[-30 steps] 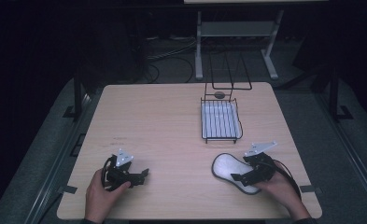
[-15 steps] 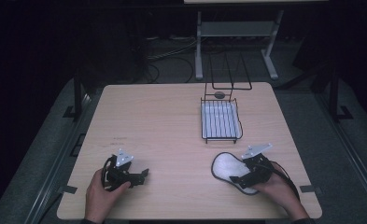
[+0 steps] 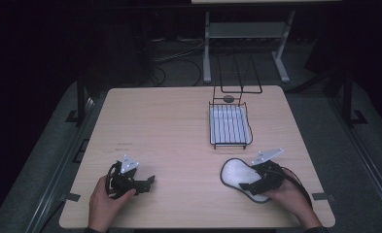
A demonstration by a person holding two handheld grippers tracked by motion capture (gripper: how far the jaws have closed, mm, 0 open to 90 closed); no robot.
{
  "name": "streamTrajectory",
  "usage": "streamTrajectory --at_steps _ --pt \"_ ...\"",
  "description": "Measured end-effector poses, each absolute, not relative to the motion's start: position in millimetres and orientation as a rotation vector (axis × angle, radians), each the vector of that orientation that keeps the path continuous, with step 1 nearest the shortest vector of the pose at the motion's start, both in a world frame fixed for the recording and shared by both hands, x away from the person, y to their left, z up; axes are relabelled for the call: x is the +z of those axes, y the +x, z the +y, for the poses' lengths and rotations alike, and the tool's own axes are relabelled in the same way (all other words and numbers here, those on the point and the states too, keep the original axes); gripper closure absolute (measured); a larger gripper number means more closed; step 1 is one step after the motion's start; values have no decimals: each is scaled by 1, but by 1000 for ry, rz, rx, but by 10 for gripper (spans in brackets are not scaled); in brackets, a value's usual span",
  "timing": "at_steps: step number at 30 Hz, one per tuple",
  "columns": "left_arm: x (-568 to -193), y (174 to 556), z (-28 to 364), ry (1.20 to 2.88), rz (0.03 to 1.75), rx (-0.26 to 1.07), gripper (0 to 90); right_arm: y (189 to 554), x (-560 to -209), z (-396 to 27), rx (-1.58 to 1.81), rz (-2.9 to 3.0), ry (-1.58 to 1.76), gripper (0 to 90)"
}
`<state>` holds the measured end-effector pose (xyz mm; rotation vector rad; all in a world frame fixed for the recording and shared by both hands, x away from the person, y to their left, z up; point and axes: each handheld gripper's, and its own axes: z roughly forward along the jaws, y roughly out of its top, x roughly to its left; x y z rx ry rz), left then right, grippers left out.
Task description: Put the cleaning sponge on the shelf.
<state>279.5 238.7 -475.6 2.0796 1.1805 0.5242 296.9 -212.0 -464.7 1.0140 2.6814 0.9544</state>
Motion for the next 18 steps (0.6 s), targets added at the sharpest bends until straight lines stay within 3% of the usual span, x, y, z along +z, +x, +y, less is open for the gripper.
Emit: streamTrajectory --at_steps 10,18 --pt "-476 279 239 2079 1181 524 127 293 -460 -211 928 2662 986 199" --pt "-476 280 239 2078 1182 524 127 292 -455 -217 971 2628 981 310"
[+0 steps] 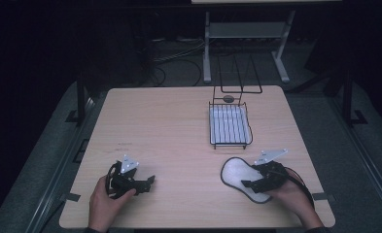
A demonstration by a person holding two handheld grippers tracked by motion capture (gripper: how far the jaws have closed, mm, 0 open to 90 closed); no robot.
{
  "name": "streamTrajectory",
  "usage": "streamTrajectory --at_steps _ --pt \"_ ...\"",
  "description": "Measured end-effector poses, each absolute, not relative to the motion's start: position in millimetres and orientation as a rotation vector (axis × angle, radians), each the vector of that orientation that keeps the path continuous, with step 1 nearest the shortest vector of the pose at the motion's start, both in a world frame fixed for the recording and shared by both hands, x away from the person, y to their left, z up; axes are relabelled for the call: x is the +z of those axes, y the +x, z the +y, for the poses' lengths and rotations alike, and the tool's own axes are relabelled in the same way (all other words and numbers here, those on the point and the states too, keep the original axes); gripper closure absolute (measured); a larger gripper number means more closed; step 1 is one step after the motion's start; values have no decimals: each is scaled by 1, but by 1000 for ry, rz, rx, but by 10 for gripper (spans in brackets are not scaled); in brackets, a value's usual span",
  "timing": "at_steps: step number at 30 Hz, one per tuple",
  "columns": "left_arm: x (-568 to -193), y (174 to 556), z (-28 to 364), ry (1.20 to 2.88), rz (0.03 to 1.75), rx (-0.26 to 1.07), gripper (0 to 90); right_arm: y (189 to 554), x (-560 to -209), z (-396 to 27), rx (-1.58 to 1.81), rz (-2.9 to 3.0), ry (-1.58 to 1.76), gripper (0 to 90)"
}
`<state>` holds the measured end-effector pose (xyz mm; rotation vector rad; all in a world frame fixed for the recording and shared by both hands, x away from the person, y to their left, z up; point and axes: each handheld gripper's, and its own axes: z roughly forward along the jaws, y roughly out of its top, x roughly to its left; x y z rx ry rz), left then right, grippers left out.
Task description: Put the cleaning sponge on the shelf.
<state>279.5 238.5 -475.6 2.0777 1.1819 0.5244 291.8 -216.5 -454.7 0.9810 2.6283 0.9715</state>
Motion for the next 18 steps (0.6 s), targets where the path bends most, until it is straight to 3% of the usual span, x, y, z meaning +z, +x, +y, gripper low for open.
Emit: streamTrajectory --at_steps 6,18 --pt "-476 280 239 2078 1182 525 127 292 -453 -218 976 2628 988 331" --pt "-476 280 239 2081 1180 523 127 294 -440 -227 1021 2597 982 504"
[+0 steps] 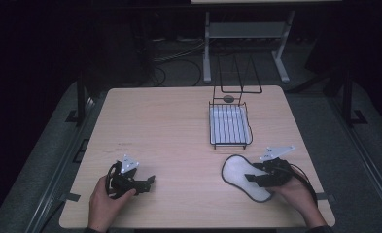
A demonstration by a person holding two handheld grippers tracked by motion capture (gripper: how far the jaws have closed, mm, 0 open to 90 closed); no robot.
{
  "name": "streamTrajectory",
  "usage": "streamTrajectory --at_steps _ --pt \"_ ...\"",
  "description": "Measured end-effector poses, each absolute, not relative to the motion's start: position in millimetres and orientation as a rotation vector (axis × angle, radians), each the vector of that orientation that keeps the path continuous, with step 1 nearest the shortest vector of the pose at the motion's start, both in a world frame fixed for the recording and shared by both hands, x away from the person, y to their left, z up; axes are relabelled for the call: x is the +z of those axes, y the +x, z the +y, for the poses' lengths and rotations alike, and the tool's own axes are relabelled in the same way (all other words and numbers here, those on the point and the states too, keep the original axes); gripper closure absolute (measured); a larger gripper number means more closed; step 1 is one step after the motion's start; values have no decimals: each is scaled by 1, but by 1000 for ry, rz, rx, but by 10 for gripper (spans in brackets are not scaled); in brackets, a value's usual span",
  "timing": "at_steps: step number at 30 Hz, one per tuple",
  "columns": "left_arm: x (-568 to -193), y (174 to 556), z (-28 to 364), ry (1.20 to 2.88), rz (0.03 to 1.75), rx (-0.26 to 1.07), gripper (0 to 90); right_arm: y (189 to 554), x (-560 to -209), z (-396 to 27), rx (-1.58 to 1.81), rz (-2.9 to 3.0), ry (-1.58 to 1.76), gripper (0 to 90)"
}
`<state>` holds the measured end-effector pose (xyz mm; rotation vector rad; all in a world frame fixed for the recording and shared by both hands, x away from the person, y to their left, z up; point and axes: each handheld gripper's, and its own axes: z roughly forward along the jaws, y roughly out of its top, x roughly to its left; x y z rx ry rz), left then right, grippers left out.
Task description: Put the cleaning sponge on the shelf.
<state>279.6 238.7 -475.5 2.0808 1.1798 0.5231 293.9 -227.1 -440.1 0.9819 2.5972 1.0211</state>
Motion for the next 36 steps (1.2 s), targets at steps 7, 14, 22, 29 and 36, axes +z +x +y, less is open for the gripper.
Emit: streamTrajectory --at_steps 7,14,22,29,36 --pt "-476 280 238 2078 1181 523 127 297 -432 -233 1093 2592 1004 614" --pt "-476 280 238 2078 1181 523 127 298 -427 -238 1152 2595 1020 682" --pt "-476 280 239 2079 1181 523 127 298 -419 -239 1201 2603 1013 756" --pt "-476 280 238 2078 1181 523 127 300 -415 -243 1240 2605 1017 782" --pt "-476 280 239 2079 1181 523 127 298 -409 -245 1255 2577 987 787"
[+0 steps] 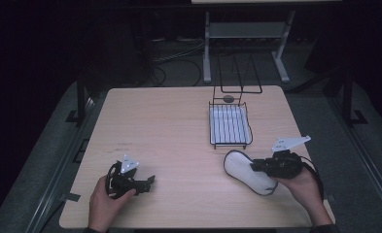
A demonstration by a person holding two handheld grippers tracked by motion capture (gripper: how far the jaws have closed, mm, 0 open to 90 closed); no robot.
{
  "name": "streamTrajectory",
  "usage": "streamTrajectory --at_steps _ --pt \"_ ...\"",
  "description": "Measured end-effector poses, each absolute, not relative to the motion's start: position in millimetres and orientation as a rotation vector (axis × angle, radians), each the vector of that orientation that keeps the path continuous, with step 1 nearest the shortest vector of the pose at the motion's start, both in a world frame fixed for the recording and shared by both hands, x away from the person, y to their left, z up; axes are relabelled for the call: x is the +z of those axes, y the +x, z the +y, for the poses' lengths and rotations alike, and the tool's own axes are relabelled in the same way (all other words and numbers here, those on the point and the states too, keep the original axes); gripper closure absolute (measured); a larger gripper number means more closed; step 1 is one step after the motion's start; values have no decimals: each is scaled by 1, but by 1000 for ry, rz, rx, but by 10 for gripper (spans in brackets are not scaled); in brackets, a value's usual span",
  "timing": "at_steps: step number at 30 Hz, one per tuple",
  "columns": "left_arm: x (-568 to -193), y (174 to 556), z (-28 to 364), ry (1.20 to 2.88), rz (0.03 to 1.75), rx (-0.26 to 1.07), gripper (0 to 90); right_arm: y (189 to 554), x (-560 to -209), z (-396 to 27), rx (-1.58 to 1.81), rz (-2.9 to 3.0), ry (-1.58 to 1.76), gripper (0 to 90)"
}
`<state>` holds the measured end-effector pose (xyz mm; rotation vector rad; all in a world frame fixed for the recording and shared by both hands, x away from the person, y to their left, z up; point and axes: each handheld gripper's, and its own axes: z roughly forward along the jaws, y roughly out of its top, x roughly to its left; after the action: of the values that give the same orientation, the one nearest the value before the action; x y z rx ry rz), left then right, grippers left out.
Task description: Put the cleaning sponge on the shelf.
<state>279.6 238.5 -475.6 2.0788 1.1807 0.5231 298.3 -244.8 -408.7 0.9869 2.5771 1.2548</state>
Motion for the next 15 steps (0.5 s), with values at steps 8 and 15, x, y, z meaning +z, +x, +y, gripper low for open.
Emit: streamTrajectory --at_steps 8,15 --pt "-476 280 239 2078 1181 523 127 300 -397 -251 1295 2521 990 791" --pt "-476 280 239 2079 1181 523 127 304 -390 -259 1320 2478 1008 792"
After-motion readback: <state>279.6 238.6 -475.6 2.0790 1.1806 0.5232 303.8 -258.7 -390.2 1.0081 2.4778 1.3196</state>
